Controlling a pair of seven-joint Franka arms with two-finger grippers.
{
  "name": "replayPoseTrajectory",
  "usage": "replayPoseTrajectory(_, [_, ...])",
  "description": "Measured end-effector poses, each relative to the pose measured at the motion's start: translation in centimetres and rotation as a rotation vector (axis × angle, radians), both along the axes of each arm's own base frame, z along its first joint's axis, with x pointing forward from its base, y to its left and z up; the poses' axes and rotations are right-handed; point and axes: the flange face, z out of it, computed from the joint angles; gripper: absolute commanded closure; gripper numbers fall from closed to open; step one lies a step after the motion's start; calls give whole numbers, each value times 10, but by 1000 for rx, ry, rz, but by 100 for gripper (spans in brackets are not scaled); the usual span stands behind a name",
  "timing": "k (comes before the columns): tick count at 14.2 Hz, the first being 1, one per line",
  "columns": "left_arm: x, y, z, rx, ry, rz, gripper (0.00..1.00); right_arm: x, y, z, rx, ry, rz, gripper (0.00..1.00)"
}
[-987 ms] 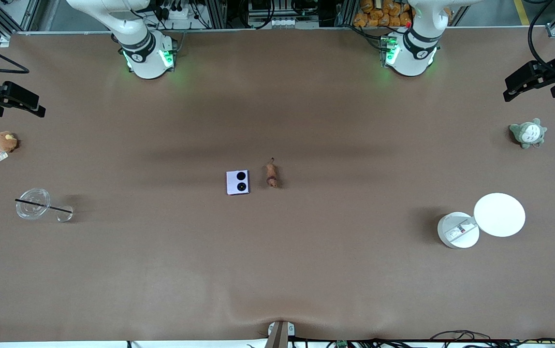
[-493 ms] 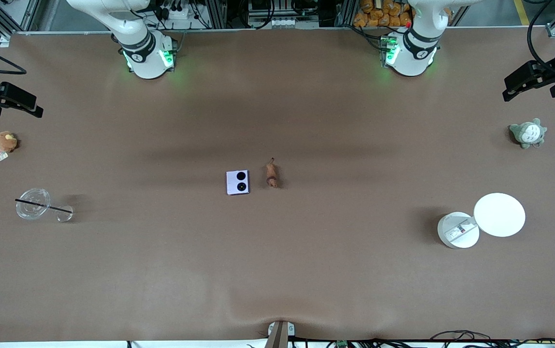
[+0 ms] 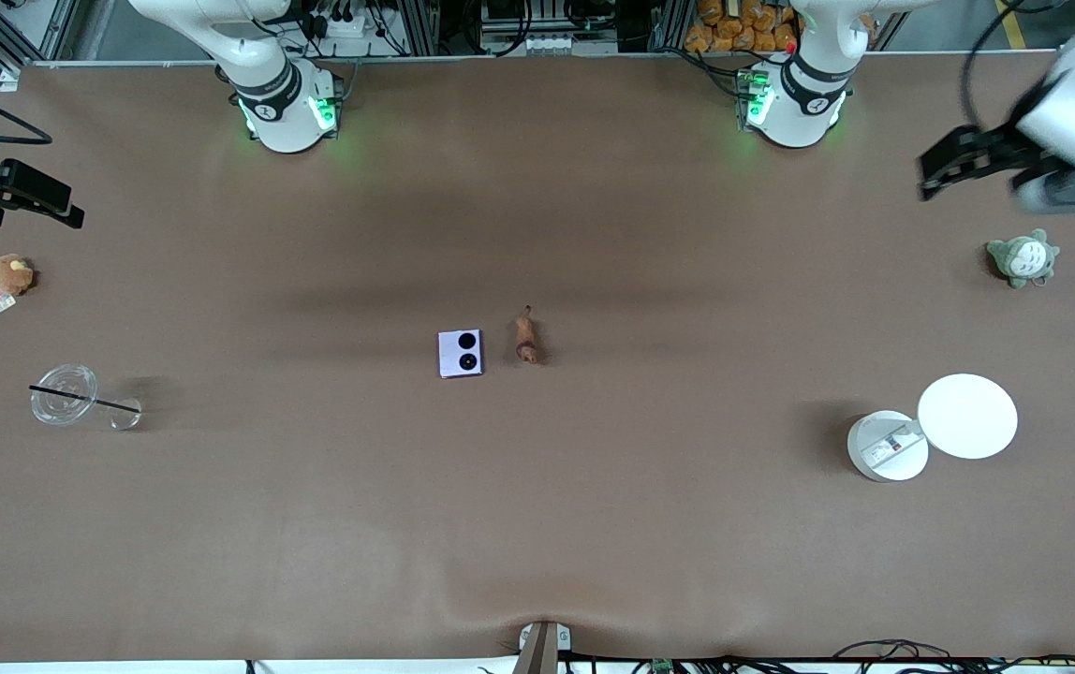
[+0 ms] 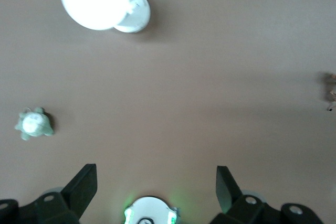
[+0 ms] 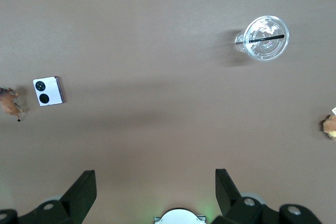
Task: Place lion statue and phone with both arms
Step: 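Reach the left gripper toward the brown lion statue beside the phone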
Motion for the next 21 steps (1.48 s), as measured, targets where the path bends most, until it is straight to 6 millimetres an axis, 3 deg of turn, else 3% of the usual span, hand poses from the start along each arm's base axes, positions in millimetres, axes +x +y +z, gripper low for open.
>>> replayPoseTrajectory(4, [34, -81, -54, -28, 32, 38, 0, 0, 0, -1, 0, 1, 0, 0])
replayPoseTrajectory(7, [51, -155, -99, -66, 3, 139, 0, 0, 0, -1, 1, -1, 0, 0])
replayPoseTrajectory(12, [41, -276, -179, -111, -25, 214, 0, 1, 1, -1, 3, -2, 1, 0])
replayPoseTrajectory(15, [36, -318, -232, -96, -33, 246, 0, 1, 1, -1, 3, -2, 1, 0])
replayPoseTrajectory(21, [5, -399, -338, -106, -63, 267, 1, 1, 5, -1, 4, -2, 10, 0])
